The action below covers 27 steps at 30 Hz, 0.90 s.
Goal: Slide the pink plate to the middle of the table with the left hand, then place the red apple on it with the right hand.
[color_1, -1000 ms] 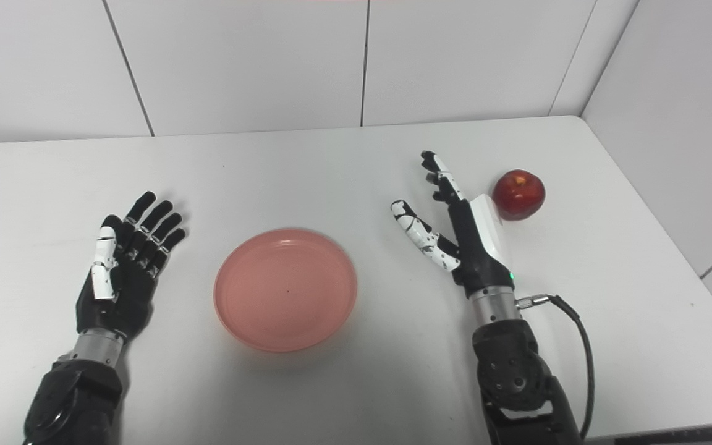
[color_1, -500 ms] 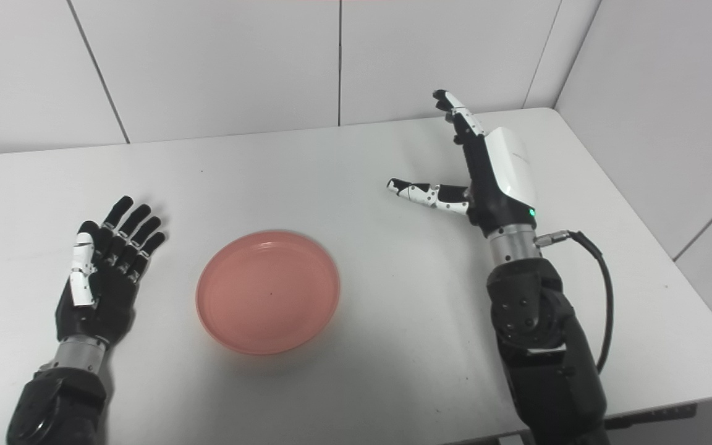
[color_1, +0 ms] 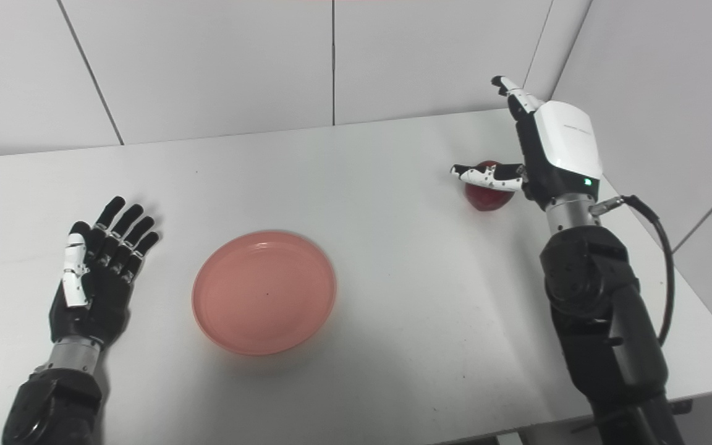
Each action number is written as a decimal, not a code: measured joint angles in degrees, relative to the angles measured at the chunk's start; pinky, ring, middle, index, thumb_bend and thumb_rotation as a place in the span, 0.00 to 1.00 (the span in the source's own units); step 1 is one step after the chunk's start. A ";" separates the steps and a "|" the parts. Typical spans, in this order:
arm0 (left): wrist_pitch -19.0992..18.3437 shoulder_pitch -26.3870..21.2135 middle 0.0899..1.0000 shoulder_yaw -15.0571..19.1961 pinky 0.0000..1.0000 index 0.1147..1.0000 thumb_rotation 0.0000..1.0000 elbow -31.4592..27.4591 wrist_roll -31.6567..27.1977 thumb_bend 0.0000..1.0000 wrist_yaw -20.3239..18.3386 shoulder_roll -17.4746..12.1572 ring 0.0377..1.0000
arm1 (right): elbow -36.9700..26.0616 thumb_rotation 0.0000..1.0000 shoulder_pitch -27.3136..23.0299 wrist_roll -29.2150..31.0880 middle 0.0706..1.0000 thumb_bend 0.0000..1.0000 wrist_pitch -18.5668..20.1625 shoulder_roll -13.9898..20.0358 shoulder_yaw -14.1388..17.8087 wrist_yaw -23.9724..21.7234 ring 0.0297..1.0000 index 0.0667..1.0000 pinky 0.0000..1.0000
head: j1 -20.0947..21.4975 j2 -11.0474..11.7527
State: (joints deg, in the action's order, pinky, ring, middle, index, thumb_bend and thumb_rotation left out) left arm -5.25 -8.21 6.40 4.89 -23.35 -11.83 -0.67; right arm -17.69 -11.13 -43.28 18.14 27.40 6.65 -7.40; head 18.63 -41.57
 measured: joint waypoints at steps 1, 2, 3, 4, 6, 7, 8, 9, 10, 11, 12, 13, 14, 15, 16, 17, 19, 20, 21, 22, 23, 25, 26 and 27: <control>0.00 0.00 0.86 0.02 0.89 0.85 1.00 0.00 0.00 0.42 -0.02 -0.01 0.87 | 0.34 0.43 -0.03 -0.29 0.85 1.00 0.84 0.21 0.00 -0.54 0.80 0.87 0.73 | 0.09 0.09; 0.00 0.00 0.86 0.02 0.89 0.85 1.00 0.01 0.00 0.42 -0.02 -0.01 0.87 | 0.90 0.44 -0.03 -0.56 0.85 1.00 1.29 0.41 0.00 -0.80 0.80 0.87 0.72 | 0.09 0.09; 0.00 -0.01 0.86 0.02 0.89 0.85 1.00 0.02 -0.02 0.41 -0.03 -0.01 0.87 | 1.48 0.45 -0.03 -0.72 0.85 1.00 1.84 0.64 0.00 -1.01 0.80 0.88 0.72 | 0.09 0.09; 0.00 -0.01 0.86 0.05 0.89 0.84 1.00 0.02 -0.03 0.41 -0.04 -0.02 0.87 | 1.89 0.45 -0.02 -0.83 0.85 1.00 2.42 0.75 0.01 -1.28 0.80 0.88 0.72 | 0.09 0.09; -0.01 -0.01 0.86 0.07 0.89 0.85 1.00 0.02 -0.03 0.41 -0.05 -0.04 0.87 | 2.89 0.46 -0.03 -0.96 0.86 1.00 2.81 1.00 -0.02 -1.40 0.81 0.88 0.72 | 0.09 0.09; -0.02 -0.01 0.86 0.07 0.89 0.85 1.00 0.01 -0.04 0.41 -0.05 -0.04 0.87 | 3.32 0.47 -0.04 -1.03 0.86 1.00 3.17 1.17 -0.04 -1.44 0.81 0.89 0.72 | 0.09 0.09; -0.02 -0.01 0.86 0.07 0.89 0.85 1.00 0.00 -0.05 0.41 -0.05 -0.04 0.87 | 3.90 0.47 -0.04 -1.19 0.86 1.00 3.50 1.36 -0.07 -1.48 0.81 0.89 0.71 | 0.09 0.09; -0.03 -0.01 0.86 0.08 0.89 0.85 1.00 -0.02 -0.05 0.41 -0.05 -0.03 0.87 | 4.54 0.47 -0.05 -1.43 0.86 1.00 3.74 1.63 -0.14 -1.55 0.80 0.89 0.71 | 0.09 0.09; -0.04 -0.01 0.86 0.09 0.89 0.85 1.00 -0.03 -0.05 0.41 -0.05 -0.02 0.87 | 5.25 0.48 -0.14 -1.51 0.86 1.00 4.15 1.95 -0.20 -1.75 0.80 0.89 0.70 | 0.09 0.09; -0.04 -0.01 0.86 0.08 0.90 0.85 1.00 -0.03 -0.04 0.41 -0.05 -0.02 0.87 | 5.79 0.48 -0.16 -1.51 0.87 1.00 4.58 2.22 -0.22 -1.99 0.80 0.89 0.69 | 0.09 0.09; -0.04 0.00 0.86 0.08 0.90 0.85 1.00 -0.03 -0.04 0.40 -0.05 -0.04 0.87 | 6.18 0.49 -0.17 -1.51 0.87 1.00 4.75 2.40 -0.31 -2.18 0.80 0.89 0.69 | 0.00 0.09; -0.04 0.00 0.86 0.08 0.90 0.85 1.00 -0.03 -0.04 0.40 -0.05 -0.06 0.87 | 6.60 0.49 -0.22 -1.51 0.87 1.00 4.84 2.57 -0.48 -2.43 0.81 0.90 0.70 | 0.00 0.09; -0.04 0.00 0.86 0.08 0.90 0.85 1.00 -0.03 -0.04 0.40 -0.06 -0.06 0.87 | 7.06 0.49 -0.26 -1.51 0.87 1.00 4.96 2.62 -0.63 -2.64 0.81 0.90 0.70 | 0.00 0.09; -0.04 0.00 0.86 0.07 0.89 0.84 1.00 -0.03 -0.04 0.40 -0.06 -0.05 0.87 | 7.46 0.50 -0.27 -1.51 0.87 1.00 5.15 2.61 -0.82 -2.81 0.81 0.90 0.70 | 0.00 0.00; -0.05 0.01 0.86 0.07 0.89 0.84 1.00 -0.06 -0.04 0.41 -0.06 -0.05 0.87 | 7.71 0.50 -0.28 -1.51 0.87 1.00 5.45 2.60 -1.09 -3.01 0.81 0.90 0.70 | 0.00 0.00; -0.06 0.01 0.86 0.06 0.89 0.85 1.00 -0.09 -0.03 0.41 -0.06 -0.04 0.87 | 7.94 0.50 -0.29 -1.51 0.87 1.00 5.69 2.59 -1.29 -3.09 0.81 0.90 0.70 | 0.09 0.00; -0.06 0.04 0.86 0.07 0.89 0.85 1.00 -0.10 -0.03 0.41 -0.06 -0.05 0.87 | 9.10 0.49 -0.76 -1.51 0.87 1.00 6.12 2.61 -1.77 -3.30 0.81 0.90 0.70 | 0.09 0.00; -0.08 0.03 0.86 0.05 0.89 0.85 1.00 -0.09 -0.04 0.41 -0.07 -0.05 0.87 | 9.54 0.49 -0.95 -1.51 0.87 1.00 6.62 2.63 -1.95 -3.48 0.81 0.89 0.70 | 0.00 0.00; -0.08 0.03 0.86 0.05 0.89 0.85 1.00 -0.10 -0.04 0.41 -0.08 -0.05 0.87 | 9.58 0.49 -1.00 -1.51 0.87 1.00 6.88 2.64 -2.08 -3.67 0.82 0.89 0.71 | -0.09 0.00; -0.08 0.04 0.86 0.06 0.89 0.85 1.00 -0.11 -0.04 0.41 -0.08 -0.05 0.87 | 9.64 0.48 -1.06 -1.51 0.87 1.00 7.20 2.66 -2.31 -3.78 0.82 0.89 0.71 | -0.09 0.00; -0.08 0.04 0.86 0.06 0.89 0.84 1.00 -0.11 -0.04 0.41 -0.09 -0.04 0.87 | 9.80 0.48 -1.14 -1.51 0.87 1.00 7.46 2.66 -2.47 -3.92 0.82 0.89 0.71 | -0.09 0.00; -0.10 0.05 0.86 0.06 0.89 0.84 1.00 -0.15 -0.04 0.41 -0.09 -0.04 0.87 | 10.60 0.48 -1.38 -1.50 0.87 1.00 7.70 2.67 -2.75 -4.14 0.82 0.89 0.71 | -0.09 0.00; -0.13 0.05 0.86 0.06 0.89 0.84 1.00 -0.16 -0.04 0.41 -0.09 -0.03 0.87 | 11.18 0.48 -1.49 -1.46 0.87 1.00 7.78 2.67 -2.85 -4.20 0.82 0.89 0.72 | -0.09 0.00; -0.13 0.05 0.86 0.06 0.89 0.84 1.00 -0.17 -0.04 0.41 -0.09 -0.03 0.87 | 11.69 0.47 -1.62 -1.37 0.87 1.00 7.82 2.67 -3.02 -4.22 0.82 0.89 0.72 | 0.00 0.00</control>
State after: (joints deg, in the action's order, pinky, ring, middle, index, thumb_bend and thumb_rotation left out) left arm -5.38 -8.16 6.46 4.72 -23.38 -11.92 -0.70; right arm -6.00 -12.75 -44.65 25.96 30.07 3.63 -11.62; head 18.63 -41.57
